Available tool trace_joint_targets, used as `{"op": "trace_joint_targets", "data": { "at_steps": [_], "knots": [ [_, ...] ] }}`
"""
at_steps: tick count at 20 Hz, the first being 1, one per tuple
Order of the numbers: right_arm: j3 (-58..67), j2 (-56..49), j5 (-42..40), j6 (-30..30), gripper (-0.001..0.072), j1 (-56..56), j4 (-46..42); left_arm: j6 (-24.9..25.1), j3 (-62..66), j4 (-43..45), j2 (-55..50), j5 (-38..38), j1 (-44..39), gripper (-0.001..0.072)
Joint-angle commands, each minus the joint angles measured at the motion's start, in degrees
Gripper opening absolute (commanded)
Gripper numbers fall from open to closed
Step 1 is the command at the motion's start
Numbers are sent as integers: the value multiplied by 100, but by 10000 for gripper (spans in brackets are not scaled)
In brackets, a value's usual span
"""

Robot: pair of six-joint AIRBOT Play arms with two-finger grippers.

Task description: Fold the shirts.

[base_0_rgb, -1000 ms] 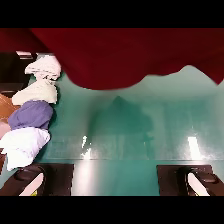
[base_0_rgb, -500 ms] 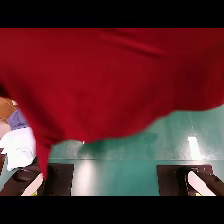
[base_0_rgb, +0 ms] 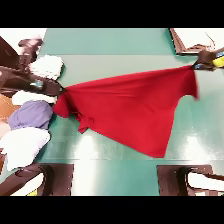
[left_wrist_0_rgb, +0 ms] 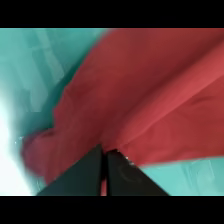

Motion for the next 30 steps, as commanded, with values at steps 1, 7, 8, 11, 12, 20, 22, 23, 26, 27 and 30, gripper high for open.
{"op": "trace_joint_targets", "data": {
  "at_steps": [1, 7, 8, 11, 12, 20, 22, 23, 26, 27, 30],
  "knots": [
    [-13, -717, -385, -55, 14, 81, 44, 437, -83, -136, -986, 1622, 0, 25],
    [564, -1062, -380, -55, 79, 79, 61, 442, 1099, -90, -1910, 3012, 9, 454],
    [597, -1062, -380, -55, 290, 72, 61, 404, 1239, -92, -1932, 3012, 52, 556],
    [649, -964, -232, -74, 386, -39, 98, 402, 1784, -87, -1904, 2179, 452, 544],
    [647, -892, -66, -92, 386, -79, 96, 404, 1869, -87, -1862, 1613, 649, 543],
    [-1388, 431, -317, -269, 386, -116, 105, 330, -164, -76, -1827, 811, 1379, 544],
    [-1840, 664, -501, -267, 385, -109, 118, 278, -404, -74, -1899, 1161, 1377, 543],
    [-2033, 750, -577, -267, 386, -111, 236, 267, -400, -70, -1980, 1255, 1377, 543],
    [-2411, 861, -660, -269, 385, -116, 566, 83, -398, -66, -2114, 1709, 1377, 543],
    [-2465, 859, -662, -269, 386, -103, 566, 37, -398, -28, -2129, 1810, 1379, 543],
    [-2612, 859, -682, -267, 385, -101, 728, -46, -400, 105, -2236, 1821, 1377, 543]
  ]
}}
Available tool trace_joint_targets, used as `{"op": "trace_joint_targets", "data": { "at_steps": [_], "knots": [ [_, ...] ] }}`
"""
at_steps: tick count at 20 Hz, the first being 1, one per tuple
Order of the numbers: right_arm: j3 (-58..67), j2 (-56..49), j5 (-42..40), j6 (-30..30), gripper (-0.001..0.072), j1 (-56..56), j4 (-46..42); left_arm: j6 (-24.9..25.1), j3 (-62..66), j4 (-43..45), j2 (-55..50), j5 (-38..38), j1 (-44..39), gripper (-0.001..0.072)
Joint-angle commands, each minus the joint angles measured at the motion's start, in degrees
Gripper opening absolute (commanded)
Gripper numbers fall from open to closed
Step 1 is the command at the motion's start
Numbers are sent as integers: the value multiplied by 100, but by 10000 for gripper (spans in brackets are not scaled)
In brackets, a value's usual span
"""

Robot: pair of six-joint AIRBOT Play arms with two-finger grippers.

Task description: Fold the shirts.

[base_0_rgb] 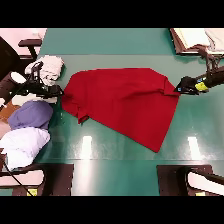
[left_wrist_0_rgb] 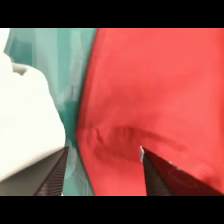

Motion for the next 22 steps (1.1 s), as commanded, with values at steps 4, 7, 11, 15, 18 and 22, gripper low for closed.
{"op": "trace_joint_targets", "data": {
  "at_steps": [4, 7, 11, 15, 18, 22],
  "knots": [
    [-232, 52, -61, 4, 385, 13, 192, -120, -44, 26, -332, 116, 9, 544],
    [-232, 52, -94, 7, 385, 13, 197, -111, -44, -20, -369, 251, -170, 544],
    [-232, 52, -74, 7, 385, 11, 188, -120, -42, -17, -407, 332, -492, 541],
    [-236, 66, 188, 7, 386, -79, 168, -116, -4, -17, -389, -35, -490, 25],
    [-643, 380, 358, 11, 385, -350, 120, -114, 520, 140, -345, -848, -479, 24],
    [-2044, 1375, 695, 378, 385, -879, -229, -107, 911, 190, 247, -1021, -479, 25]
  ]
}}
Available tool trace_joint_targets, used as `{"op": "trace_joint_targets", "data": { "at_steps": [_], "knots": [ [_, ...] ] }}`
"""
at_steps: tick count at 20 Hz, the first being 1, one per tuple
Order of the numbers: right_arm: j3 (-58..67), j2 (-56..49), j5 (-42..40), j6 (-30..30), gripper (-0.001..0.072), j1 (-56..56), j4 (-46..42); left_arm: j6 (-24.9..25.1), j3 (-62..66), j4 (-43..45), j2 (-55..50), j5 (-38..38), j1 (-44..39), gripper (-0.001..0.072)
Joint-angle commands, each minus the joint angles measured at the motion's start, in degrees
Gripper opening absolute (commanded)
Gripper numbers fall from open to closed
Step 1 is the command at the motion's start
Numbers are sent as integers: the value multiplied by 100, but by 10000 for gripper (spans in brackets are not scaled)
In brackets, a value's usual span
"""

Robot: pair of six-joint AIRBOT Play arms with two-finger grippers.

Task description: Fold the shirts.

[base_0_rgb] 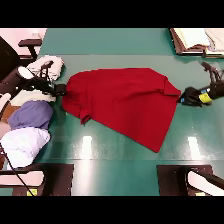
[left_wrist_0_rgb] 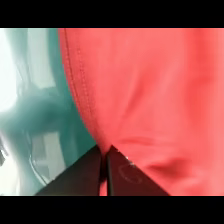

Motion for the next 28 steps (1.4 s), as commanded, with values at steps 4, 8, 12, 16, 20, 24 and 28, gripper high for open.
{"op": "trace_joint_targets", "data": {
  "at_steps": [4, 8, 12, 16, 20, 24, 28],
  "knots": [
    [-2334, 1394, 516, 310, 392, -450, -358, 55, 317, 52, 861, -280, -7, 25],
    [-3432, 1725, 129, 730, 392, 24, 72, 50, 315, 44, 907, -380, -7, 25],
    [-4000, 1539, -708, 1143, 392, 911, 470, 46, 315, 42, 909, -402, -7, 25],
    [-4039, 973, -1587, 1187, 391, 1705, 970, 22, 315, 42, 909, -426, -4, 25],
    [-4015, 643, -2205, 1156, 285, 2258, 1443, -7, 315, 35, 909, -426, -4, 25],
    [-3685, 1060, -2472, 1078, 16, 2566, 1384, -170, 317, 22, 1126, -356, -4, 24],
    [-2094, 1976, -2044, 1091, 15, 2114, 380, -459, 540, 22, 2194, 146, -4, 24]
  ]
}}
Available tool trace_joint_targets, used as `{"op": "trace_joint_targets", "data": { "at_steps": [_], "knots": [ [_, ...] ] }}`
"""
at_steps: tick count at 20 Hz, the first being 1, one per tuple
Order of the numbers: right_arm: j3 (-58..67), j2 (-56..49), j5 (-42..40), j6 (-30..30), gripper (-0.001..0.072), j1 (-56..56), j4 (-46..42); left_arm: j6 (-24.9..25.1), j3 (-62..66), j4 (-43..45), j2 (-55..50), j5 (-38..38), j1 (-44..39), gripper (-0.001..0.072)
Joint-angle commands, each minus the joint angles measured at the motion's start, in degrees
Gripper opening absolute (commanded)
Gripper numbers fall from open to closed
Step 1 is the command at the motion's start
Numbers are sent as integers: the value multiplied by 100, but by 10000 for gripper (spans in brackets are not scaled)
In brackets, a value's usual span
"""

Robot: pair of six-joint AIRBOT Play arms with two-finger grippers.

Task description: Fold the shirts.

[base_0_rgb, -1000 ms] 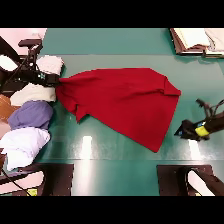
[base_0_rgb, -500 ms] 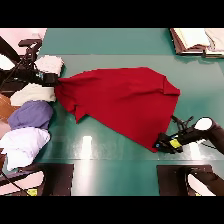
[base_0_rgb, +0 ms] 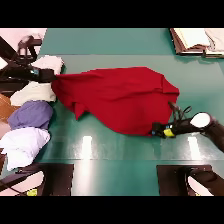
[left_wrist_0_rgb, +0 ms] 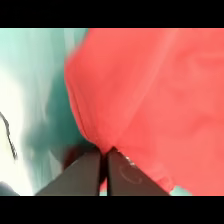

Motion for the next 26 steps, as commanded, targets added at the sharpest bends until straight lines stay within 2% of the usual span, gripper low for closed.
{"op": "trace_joint_targets", "data": {
  "at_steps": [1, 3, 7, 12, 15, 18, 22, 24, 26],
  "knots": [
    [1508, 697, 361, -2, 15, -492, -741, -192, 372, -7, 890, 382, 7, 24],
    [2763, 960, 533, -26, 15, -1117, -844, -240, 1049, -9, 1421, 452, 7, 24],
    [5324, 975, 968, -577, 15, -2166, -866, -348, 2763, -11, 2111, 472, 4, 24],
    [8212, 254, 2103, -837, 15, -2953, -870, -758, 4590, -44, 2363, 306, 4, 23],
    [9466, -168, 2723, -839, 15, -3438, -859, -798, 5051, -422, 2363, 264, 4, 23],
    [9473, -153, 2983, -837, 14, -3770, -855, -820, 4907, -669, 2356, 90, 7, 23],
    [7772, 46, 2793, -848, 14, -3595, -866, -901, 3604, -673, 2109, -584, 4, 23],
    [7138, -310, 2835, -848, 14, -3211, -883, -901, 2726, -684, 1777, -817, 4, 23],
    [6664, -909, 2846, -841, 14, -2675, -1436, -894, 1856, -723, 1287, -933, 4, 24]
  ]
}}
